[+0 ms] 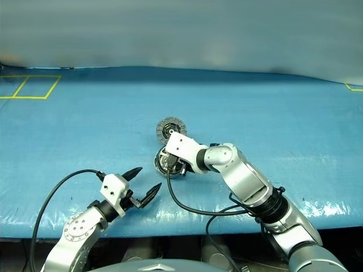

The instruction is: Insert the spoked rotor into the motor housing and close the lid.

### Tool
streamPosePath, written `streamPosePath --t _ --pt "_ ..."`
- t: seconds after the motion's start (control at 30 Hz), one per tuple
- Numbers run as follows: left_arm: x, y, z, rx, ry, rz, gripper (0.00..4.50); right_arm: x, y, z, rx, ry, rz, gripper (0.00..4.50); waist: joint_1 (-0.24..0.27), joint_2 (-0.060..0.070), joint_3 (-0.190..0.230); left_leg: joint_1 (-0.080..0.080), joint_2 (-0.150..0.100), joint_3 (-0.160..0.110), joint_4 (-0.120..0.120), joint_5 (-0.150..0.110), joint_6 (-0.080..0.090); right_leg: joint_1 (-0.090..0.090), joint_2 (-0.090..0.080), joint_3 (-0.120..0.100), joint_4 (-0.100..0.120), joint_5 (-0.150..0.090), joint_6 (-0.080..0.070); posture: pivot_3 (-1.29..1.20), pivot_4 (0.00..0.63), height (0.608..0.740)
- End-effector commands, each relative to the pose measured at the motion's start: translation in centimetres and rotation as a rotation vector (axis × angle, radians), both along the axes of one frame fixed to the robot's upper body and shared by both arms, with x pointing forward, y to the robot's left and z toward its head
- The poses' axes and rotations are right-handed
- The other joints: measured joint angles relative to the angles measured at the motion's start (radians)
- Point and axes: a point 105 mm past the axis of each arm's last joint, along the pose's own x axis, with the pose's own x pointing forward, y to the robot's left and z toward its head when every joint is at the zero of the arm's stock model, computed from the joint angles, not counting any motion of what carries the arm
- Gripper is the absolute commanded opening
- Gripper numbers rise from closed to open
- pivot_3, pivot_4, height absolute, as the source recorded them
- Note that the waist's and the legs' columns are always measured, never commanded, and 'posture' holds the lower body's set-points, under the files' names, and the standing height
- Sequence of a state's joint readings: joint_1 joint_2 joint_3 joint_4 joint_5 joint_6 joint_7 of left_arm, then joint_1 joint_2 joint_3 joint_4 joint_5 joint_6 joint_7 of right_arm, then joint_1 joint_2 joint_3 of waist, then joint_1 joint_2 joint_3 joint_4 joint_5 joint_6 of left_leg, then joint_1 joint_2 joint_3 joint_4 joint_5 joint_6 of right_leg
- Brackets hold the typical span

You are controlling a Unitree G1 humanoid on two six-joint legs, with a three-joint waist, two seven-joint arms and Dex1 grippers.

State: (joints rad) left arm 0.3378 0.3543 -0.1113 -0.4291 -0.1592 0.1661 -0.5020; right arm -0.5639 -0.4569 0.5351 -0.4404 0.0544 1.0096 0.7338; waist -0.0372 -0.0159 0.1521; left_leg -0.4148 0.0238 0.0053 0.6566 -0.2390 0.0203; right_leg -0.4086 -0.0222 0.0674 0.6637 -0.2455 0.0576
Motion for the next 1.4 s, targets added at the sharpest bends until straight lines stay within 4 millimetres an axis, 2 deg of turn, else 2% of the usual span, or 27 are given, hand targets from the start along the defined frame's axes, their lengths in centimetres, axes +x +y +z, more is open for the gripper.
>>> streamPosePath --t 0.03,0.13,0.17,0.37,0.57,0.67,0.8,0.97,1.0,1.1,1.2,1.27,1.4 --pt "-0.1 -0.4 0.3 -0.016 -0.019 -0.007 4.5 -0.3 0.8 -0.3 0.011 0.016 0.026 1.28 0.0 0.0 0.0 0.0 0.0 0.0 0.0 0.0 0.0 0.0 0.0 0.0 0.0 0.0 0.0 0.0 0.15 0.74" --pt "-0.1 -0.4 0.3 -0.018 -0.02 -0.006 4.5 -0.1 1.0 -0.4 0.011 0.014 0.022 1.28 -0.003 0.0 0.0 0.0 0.0 0.0 0.0 0.0 0.0 0.0 0.0 0.0 0.0 0.0 0.0 0.0 0.15 0.74" --pt "-0.1 -0.4 0.3 -0.018 -0.02 -0.005 4.5 0.0 1.1 -0.3 0.014 0.011 0.018 2.02 -0.003 0.0 0.0 0.0 0.0 0.0 0.0 0.0 0.0 0.0 0.0 0.0 0.0 0.0 0.0 0.0 0.15 0.74" --pt "-0.1 -0.4 0.3 -0.018 -0.02 -0.004 4.5 0.8 1.2 1.5 0.074 -0.03 -0.025 3.93 0.0 0.0 0.0 0.0 0.0 0.0 0.0 0.0 0.0 0.0 0.0 0.0 0.0 0.0 0.001 0.0 0.15 0.74" --pt "-0.1 -0.4 0.4 -0.017 -0.02 -0.014 4.5 1.0 0.4 3.7 0.121 -0.062 -0.051 3.93 0.0 0.0 0.0 0.0 0.0 0.0 0.0 0.0 0.0 0.0 0.0 0.0 0.0 0.0 0.0 0.0 0.15 0.74" --pt "0.0 -0.4 0.4 -0.017 -0.021 -0.019 4.5 1.0 0.3 4.2 0.143 -0.069 -0.066 3.31 0.0 0.0 0.0 0.0 0.0 0.0 0.0 0.0 0.0 0.0 0.0 0.0 0.0 0.0 0.0 0.0 0.15 0.74" --pt "0.1 -0.4 0.5 -0.016 -0.028 -0.019 4.5 2.0 -0.1 4.7 0.199 -0.095 -0.141 1.97 -0.001 0.0 0.0 -0.001 0.0 0.0 0.0 0.0 0.0 -0.001 0.0 0.0 0.0 0.0 0.0 0.0 0.15 0.74" --pt "0.3 -0.4 0.5 -0.009 -0.035 -0.02 4.5 5.6 -1.7 5.8 0.211 -0.22 -0.262 0.33 -0.001 0.0 0.0 0.0 0.0 0.001 0.0 0.0 0.0 0.0 0.0 0.0 0.0 0.0 0.0 0.0 0.15 0.74" --pt "0.3 -0.5 0.5 -0.007 -0.039 -0.022 4.5 6.8 -2.2 6.3 0.202 -0.26 -0.297 0.02 -0.001 0.0 0.0 0.0 0.0 0.001 0.0 0.0 0.0 0.0 0.0 0.0 0.0 0.0 0.0 0.0 0.15 0.74" --pt "0.2 -0.9 0.4 -0.002 -0.056 -0.025 4.5 10.2 -3.0 7.7 0.171 -0.393 -0.358 0.02 -0.005 0.0 0.0 0.0 0.0 0.002 0.0 0.0 0.0 -0.001 0.0 0.001 0.0 0.0 0.0 0.0 0.15 0.74" --pt "-0.2 -1.5 0.1 -0.001 -0.065 -0.034 4.5 12.6 -2.7 8.0 0.114 -0.487 -0.346 0.02 -0.007 0.0 0.0 0.0 0.0 0.002 0.0 0.0 0.0 -0.001 0.0 0.001 0.0 0.001 0.001 0.0 0.15 0.74" --pt "-0.3 -1.8 0.1 -0.003 -0.067 -0.036 4.5 13.3 -2.5 8.0 0.102 -0.515 -0.332 0.02 -0.006 0.0 0.0 -0.001 0.0 0.002 -0.002 0.0 0.0 -0.001 0.0 0.001 0.0 0.001 0.001 0.0 0.15 0.74" --pt "-0.8 -2.7 -0.1 -0.033 -0.053 -0.05 4.5 14.9 -0.5 8.0 0.153 -0.457 -0.245 0.02 -0.01 0.001 0.001 -0.001 0.0 0.003 -0.004 0.0 0.0 -0.002 0.0 0.002 -0.001 0.001 0.001 0.0 0.15 0.74"
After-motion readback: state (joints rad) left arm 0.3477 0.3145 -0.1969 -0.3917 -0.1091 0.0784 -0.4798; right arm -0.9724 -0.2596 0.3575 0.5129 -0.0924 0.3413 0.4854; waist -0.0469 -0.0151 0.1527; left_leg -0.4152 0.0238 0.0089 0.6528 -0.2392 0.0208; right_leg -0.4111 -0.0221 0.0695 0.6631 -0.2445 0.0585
